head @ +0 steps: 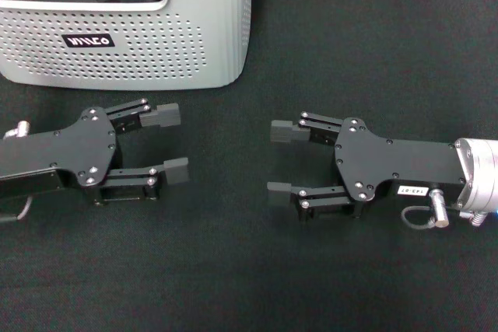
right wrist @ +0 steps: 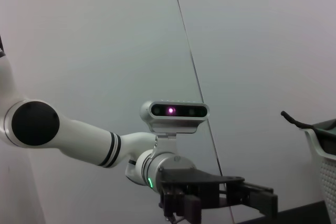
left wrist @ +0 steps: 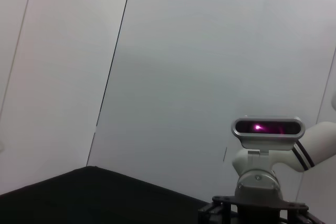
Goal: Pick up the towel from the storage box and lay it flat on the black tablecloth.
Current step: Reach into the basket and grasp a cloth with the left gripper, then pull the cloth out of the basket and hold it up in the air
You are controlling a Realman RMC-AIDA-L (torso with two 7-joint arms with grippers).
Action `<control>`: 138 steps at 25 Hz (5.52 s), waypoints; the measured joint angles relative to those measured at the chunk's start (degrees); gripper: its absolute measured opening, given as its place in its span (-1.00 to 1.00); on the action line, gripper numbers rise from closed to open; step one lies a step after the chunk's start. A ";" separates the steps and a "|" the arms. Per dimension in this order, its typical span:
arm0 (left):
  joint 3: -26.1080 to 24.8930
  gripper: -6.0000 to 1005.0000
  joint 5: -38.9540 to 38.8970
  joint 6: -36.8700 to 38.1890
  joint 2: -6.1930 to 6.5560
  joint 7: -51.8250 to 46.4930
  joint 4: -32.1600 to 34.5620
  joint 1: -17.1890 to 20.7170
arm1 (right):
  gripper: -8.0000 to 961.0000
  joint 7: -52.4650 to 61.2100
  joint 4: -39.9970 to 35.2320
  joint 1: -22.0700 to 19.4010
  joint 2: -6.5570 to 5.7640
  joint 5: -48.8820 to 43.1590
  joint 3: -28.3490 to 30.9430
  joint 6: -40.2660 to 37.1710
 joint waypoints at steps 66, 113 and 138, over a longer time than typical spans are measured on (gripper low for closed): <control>-6.86 0.18 60.89 -42.74 -0.36 -54.64 37.31 -22.64 | 0.79 -4.55 0.96 -5.54 2.11 0.06 -0.45 12.66; -12.45 -0.97 -10.26 -17.39 -7.50 -54.01 84.56 10.84 | 0.78 -13.69 -7.68 -8.57 2.14 0.45 12.84 -3.88; 22.26 -0.96 1.58 -33.18 -7.63 -48.88 75.21 15.26 | 0.55 -15.16 -13.80 -5.74 2.37 15.80 2.41 -0.23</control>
